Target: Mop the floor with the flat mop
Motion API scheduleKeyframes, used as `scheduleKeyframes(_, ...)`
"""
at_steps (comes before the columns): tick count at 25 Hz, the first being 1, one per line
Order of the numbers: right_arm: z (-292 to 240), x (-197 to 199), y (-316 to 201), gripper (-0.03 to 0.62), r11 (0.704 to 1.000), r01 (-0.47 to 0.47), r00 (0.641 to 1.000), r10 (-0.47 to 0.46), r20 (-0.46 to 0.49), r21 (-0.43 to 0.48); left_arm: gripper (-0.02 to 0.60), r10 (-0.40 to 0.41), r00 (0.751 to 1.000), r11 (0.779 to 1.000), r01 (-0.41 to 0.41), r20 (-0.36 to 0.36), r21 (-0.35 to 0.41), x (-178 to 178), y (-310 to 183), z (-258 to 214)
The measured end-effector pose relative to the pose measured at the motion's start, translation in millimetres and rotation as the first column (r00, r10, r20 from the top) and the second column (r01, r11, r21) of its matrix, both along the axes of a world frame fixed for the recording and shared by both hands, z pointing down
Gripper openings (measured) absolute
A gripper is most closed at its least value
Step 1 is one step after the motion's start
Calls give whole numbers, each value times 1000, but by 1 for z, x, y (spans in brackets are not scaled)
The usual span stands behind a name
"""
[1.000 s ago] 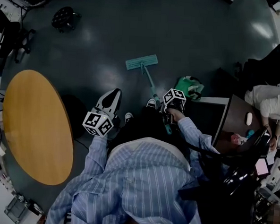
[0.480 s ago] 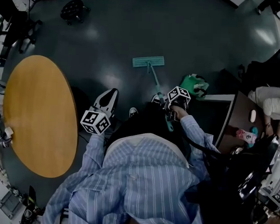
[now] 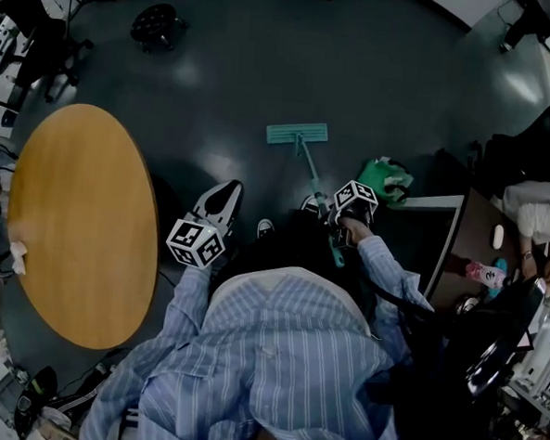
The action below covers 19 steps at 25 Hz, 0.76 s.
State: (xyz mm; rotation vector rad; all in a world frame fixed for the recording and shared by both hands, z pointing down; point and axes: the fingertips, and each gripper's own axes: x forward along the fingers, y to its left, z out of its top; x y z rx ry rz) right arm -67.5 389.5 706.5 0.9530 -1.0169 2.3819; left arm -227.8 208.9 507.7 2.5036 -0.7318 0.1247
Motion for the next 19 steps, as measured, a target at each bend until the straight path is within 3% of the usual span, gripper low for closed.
scheduleKeyframes(19,4,-4,0,61,1000,4,1000,-4,-17,0,26,-11,1000,1000,11,6,-6,-16,8,10)
